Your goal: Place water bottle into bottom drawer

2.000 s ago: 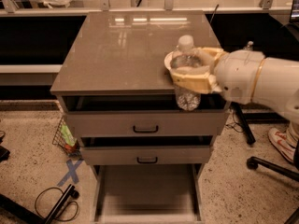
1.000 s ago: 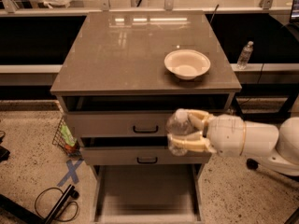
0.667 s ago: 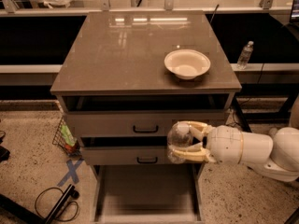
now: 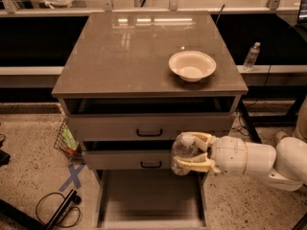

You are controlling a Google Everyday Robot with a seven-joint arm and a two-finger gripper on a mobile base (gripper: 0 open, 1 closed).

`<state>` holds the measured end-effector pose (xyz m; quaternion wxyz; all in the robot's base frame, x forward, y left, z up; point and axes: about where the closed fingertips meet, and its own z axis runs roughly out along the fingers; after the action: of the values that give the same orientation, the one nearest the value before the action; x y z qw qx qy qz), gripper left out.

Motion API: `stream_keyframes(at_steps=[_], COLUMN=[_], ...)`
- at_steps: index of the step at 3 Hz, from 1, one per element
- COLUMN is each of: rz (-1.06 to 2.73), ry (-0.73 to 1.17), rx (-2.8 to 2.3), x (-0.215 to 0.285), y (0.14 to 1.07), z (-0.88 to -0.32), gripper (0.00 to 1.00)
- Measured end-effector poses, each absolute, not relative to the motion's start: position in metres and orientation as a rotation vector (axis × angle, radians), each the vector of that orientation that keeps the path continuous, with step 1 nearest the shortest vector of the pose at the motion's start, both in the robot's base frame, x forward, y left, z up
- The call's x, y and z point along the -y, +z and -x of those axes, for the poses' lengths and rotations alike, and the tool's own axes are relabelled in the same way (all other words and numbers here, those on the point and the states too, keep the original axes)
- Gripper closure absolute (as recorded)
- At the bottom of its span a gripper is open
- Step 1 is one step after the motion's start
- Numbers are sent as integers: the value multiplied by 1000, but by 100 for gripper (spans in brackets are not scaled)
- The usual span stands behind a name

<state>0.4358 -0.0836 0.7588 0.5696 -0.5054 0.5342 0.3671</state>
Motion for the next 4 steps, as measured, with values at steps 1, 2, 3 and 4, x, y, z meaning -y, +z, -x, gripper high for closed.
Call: stream_keyframes(at_steps=[1,2,3,4], rz=[1181,1166,1140,1139], ry=[916,984,1071,1152], rx=[-1250,-1217,-1170,-1075], x=[66,36,-1,-45], y=[738,689,596,492], z=[-437,-436,-440,-454], gripper=[100,100,100,100])
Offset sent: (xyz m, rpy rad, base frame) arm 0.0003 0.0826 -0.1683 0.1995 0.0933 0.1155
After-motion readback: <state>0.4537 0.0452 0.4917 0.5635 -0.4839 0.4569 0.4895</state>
